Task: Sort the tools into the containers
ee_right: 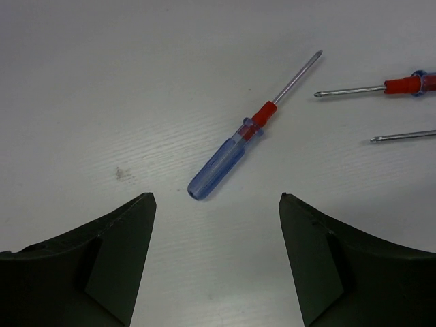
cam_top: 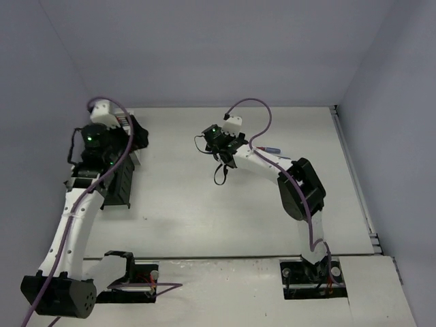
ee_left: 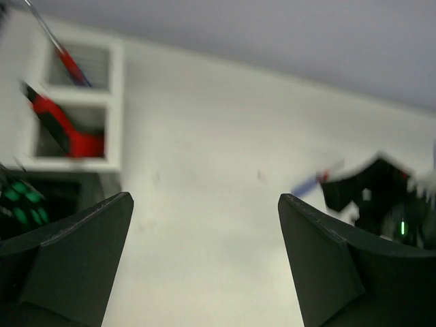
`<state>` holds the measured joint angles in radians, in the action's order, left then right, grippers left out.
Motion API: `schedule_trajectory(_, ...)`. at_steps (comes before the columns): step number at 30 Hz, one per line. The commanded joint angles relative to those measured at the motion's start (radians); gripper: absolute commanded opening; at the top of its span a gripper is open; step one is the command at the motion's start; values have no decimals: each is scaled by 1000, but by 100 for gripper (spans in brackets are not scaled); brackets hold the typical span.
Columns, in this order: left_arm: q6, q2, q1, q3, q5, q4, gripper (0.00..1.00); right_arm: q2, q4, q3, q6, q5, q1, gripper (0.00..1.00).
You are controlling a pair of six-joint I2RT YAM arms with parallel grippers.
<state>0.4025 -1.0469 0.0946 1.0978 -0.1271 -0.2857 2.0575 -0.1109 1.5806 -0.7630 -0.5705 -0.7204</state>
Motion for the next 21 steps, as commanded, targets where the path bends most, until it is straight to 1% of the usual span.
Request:
schedule_trajectory(1,-6,39,106,-113,-6,-59,86,97,-87,147,-97,-101,31,70)
schedule_trajectory(4,-19,69,118,-171,-5,-51,86,142,-96,171,-123,-98,47,69)
schedule_trajectory(9,-30,72,147,-174,-20,-55,86,190,-96,179,-157,-84,71,68)
schedule_trajectory(11,-12,62,148,-179,-49,-55,86,201,-96,179,-157,-89,74,67)
schedule_trajectory(16,-19,65,148,-172,-50,-59,86,230,-96,186,-139,-75,80,64)
schedule_trajectory(19,-16,65,147,-174,-53,-58,86,240,-96,173,-131,-59,81,58)
schedule_trajectory(20,-15,65,146,-175,-56,-57,86,240,-96,164,-131,-51,80,56)
schedule_trajectory(21,-14,65,146,-175,-57,-56,86,238,-96,149,-129,-45,79,51)
